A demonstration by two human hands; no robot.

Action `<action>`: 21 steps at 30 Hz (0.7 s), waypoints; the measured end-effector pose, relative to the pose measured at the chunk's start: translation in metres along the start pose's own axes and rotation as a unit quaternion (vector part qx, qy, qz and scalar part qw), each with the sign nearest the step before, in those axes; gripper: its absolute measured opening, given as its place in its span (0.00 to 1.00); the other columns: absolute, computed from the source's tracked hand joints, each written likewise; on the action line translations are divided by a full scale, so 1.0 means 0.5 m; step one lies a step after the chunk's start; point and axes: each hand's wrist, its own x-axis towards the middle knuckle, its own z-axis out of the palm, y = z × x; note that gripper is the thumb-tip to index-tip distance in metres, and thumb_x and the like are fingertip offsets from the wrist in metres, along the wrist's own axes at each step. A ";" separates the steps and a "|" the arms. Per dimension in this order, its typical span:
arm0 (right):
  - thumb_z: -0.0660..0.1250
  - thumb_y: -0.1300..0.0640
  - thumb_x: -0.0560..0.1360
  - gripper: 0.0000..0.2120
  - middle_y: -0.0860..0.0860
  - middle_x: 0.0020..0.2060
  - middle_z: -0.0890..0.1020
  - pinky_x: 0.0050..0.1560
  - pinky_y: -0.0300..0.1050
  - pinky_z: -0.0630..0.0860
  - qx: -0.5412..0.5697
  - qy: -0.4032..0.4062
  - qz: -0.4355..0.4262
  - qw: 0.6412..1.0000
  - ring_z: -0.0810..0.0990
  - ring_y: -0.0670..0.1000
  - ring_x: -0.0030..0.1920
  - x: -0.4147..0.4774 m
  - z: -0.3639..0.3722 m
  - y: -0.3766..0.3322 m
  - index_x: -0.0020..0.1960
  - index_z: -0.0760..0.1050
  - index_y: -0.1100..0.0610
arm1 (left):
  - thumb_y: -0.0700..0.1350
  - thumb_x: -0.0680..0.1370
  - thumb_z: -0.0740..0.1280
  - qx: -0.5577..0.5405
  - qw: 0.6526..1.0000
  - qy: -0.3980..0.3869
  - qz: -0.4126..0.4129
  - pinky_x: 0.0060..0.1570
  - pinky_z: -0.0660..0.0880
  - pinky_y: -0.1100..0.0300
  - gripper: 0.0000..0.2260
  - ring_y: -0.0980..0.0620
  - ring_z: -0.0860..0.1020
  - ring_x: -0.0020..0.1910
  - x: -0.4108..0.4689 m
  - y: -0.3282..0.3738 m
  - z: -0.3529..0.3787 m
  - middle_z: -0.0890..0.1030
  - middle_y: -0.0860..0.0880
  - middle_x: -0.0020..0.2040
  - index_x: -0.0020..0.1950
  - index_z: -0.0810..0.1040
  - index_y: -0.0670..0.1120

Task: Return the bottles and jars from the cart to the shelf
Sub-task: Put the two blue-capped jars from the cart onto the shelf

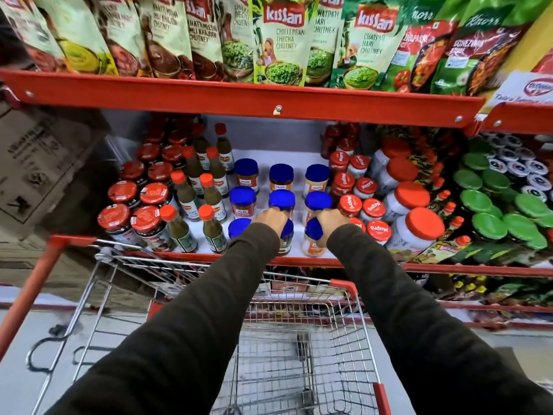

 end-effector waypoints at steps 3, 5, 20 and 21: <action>0.66 0.66 0.73 0.19 0.61 0.58 0.79 0.60 0.54 0.77 -0.036 -0.001 -0.023 0.999 0.79 0.62 0.57 -0.010 0.002 -0.002 0.64 0.70 0.61 | 0.36 0.76 0.66 0.014 1.000 -0.004 0.019 0.56 0.78 0.47 0.21 0.37 0.79 0.57 -0.007 -0.007 0.003 0.77 0.38 0.60 0.68 0.69 0.40; 0.68 0.65 0.72 0.28 0.61 0.61 0.77 0.61 0.55 0.77 -0.049 0.011 -0.043 0.998 0.78 0.63 0.60 -0.018 0.005 -0.002 0.70 0.66 0.59 | 0.38 0.76 0.66 0.034 0.999 0.005 0.036 0.55 0.77 0.47 0.24 0.37 0.78 0.57 -0.016 -0.010 0.008 0.76 0.39 0.62 0.71 0.66 0.41; 0.69 0.57 0.73 0.27 0.55 0.68 0.74 0.64 0.54 0.75 0.090 0.147 -0.137 0.976 0.74 0.59 0.67 -0.064 -0.013 -0.175 0.71 0.70 0.54 | 0.60 0.74 0.64 0.038 0.970 0.230 0.072 0.78 0.52 0.47 0.34 0.46 0.61 0.77 -0.134 -0.211 -0.068 0.67 0.49 0.76 0.77 0.61 0.50; 0.70 0.57 0.73 0.27 0.55 0.68 0.75 0.65 0.53 0.75 0.097 0.143 -0.141 0.975 0.75 0.58 0.67 -0.061 -0.010 -0.196 0.71 0.71 0.54 | 0.60 0.74 0.65 0.021 0.969 0.237 0.067 0.78 0.52 0.48 0.34 0.46 0.61 0.77 -0.144 -0.239 -0.075 0.68 0.49 0.75 0.77 0.61 0.50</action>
